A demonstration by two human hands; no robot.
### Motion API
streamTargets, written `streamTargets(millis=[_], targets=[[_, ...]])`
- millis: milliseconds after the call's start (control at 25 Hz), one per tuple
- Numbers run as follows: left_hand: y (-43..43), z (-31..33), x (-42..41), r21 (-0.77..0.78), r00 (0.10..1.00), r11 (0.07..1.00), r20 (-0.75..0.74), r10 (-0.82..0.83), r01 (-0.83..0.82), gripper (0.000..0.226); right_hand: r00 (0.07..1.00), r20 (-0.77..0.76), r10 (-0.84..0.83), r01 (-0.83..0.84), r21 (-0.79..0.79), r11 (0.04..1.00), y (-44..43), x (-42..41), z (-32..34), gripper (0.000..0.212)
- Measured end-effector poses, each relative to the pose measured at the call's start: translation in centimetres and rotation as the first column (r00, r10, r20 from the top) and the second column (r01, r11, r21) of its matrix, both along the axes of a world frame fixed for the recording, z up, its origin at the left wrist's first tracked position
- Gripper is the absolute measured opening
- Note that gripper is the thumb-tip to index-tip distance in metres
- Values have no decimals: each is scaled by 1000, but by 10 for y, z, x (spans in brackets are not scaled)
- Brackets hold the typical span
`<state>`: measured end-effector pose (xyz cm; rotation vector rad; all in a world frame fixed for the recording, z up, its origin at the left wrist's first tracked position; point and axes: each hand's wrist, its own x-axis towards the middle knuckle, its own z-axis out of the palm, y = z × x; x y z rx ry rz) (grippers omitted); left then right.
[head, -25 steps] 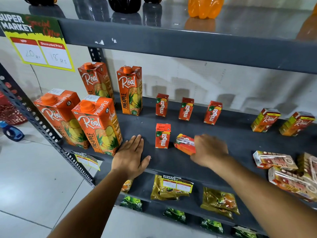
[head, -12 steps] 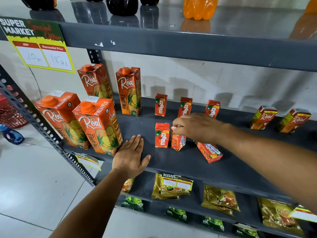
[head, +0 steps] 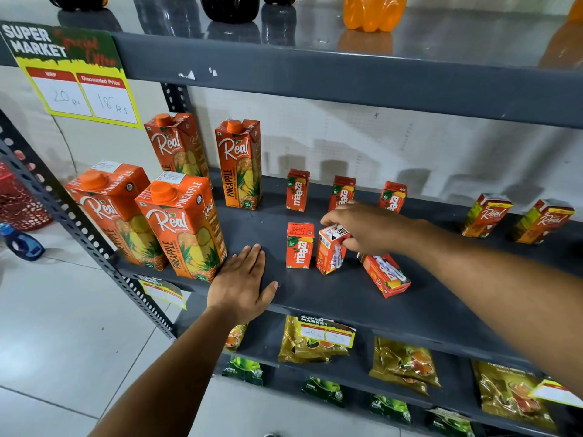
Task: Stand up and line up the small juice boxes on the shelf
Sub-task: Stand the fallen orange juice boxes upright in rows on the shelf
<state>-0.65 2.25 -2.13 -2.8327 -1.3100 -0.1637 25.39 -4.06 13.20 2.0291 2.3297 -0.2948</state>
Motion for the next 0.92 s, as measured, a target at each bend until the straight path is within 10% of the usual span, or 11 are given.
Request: streamTargets(millis=[320,560,760,920], targets=[[1,-1,-1,-2,1000,1000,7,1,-1,82,994,18,-110,111,-68,992,0,-10,-1,79],[0,-1,-1,-1,1000,1000,8,-2,2,82,966,-64,-249,245,-71,967,2,1,12,47],[2,-3,0,11,1000,1000,20,-4,4,79,355,-861,-364,703,-11,712,-26,37,6,46],[1,-1,-1,8,1000,1000,16,-9,9,78,520,-660,-542,635,-126,762,-36,11,-41,43]])
